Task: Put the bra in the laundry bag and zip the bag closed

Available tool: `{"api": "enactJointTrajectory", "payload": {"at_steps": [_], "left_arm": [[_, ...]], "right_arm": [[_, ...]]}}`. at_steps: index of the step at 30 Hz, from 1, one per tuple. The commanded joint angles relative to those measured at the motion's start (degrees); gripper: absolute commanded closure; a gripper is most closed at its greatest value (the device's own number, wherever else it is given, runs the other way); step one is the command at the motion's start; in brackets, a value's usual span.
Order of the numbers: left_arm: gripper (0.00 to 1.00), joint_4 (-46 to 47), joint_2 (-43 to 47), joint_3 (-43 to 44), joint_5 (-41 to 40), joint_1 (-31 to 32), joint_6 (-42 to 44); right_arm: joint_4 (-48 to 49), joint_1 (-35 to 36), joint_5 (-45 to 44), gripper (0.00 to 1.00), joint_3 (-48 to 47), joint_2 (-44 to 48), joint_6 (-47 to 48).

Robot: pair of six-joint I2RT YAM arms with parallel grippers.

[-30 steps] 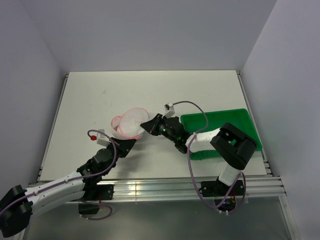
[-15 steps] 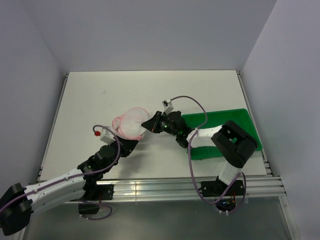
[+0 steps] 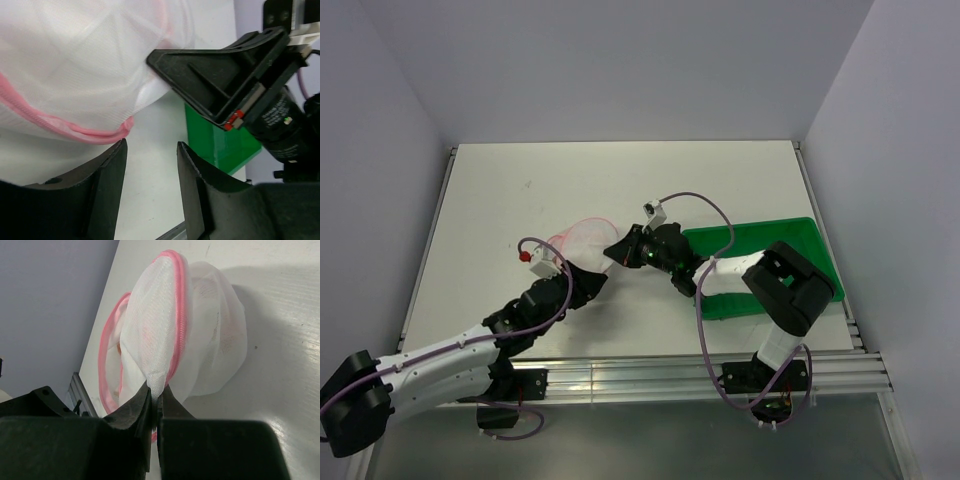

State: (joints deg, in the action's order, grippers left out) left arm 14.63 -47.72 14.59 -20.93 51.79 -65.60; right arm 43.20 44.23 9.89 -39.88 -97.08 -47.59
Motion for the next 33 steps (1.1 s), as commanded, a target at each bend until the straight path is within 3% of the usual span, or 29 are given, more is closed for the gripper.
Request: {"api": "enactJointTrajectory", "payload": {"at_steps": [1,33], "left_arm": [[0.50,-3.11,-0.79,2.72,-2.27,0.24,0.39],[0.68,1.27,-8.88,4.66,-6.76,0.24,2.67]], "right_arm": [[-1.10,0.42,-1.45,1.00,-1.43,2.07,2.07],[-1.19,2.00,-0.75,1.00,-2.22,1.19,2.24]]}}
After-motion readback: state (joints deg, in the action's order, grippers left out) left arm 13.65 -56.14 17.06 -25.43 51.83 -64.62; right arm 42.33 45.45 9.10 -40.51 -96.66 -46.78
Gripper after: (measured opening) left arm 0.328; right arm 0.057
